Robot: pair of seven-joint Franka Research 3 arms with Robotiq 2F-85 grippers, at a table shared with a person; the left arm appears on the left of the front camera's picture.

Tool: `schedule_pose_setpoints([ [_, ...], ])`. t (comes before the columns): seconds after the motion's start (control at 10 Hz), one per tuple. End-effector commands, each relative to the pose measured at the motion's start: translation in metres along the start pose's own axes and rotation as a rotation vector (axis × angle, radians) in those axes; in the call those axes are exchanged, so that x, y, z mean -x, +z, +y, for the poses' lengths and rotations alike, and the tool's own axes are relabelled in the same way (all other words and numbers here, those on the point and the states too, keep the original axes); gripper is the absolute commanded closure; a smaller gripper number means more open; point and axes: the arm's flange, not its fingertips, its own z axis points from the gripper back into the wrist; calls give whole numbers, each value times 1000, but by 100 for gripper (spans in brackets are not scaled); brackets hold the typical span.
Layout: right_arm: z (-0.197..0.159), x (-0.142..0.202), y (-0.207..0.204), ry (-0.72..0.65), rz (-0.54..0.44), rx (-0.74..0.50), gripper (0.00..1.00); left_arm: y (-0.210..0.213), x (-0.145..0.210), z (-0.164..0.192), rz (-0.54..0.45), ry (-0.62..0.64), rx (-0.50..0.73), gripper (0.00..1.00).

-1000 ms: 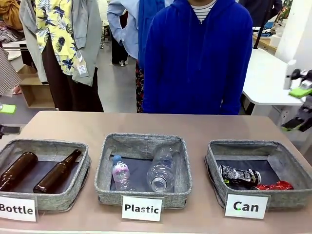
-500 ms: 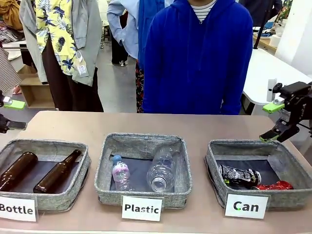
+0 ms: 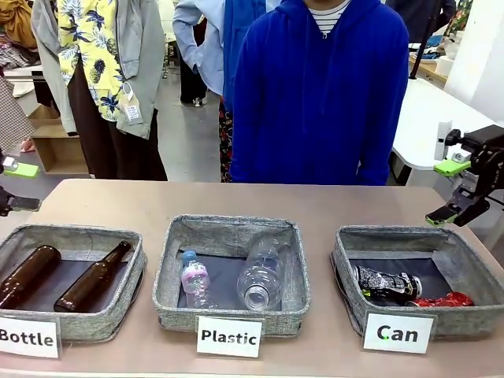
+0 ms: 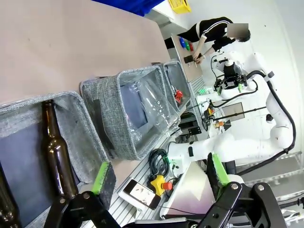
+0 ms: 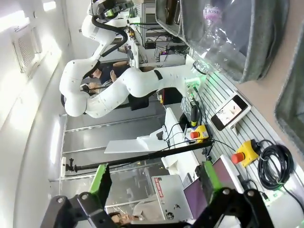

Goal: Sort the can waste into the basket.
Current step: Pick up the can waste from the table and place it in the right Fabric basket.

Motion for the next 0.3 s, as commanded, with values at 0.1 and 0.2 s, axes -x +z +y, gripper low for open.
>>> schedule_pose_setpoints([
  [0.1, 3, 0, 5, 6, 0, -6, 0, 3, 2, -1, 12, 6, 6, 0],
  [0.2, 3, 0, 5, 6, 0, -6, 0, 3, 2, -1, 12, 6, 6, 0],
])
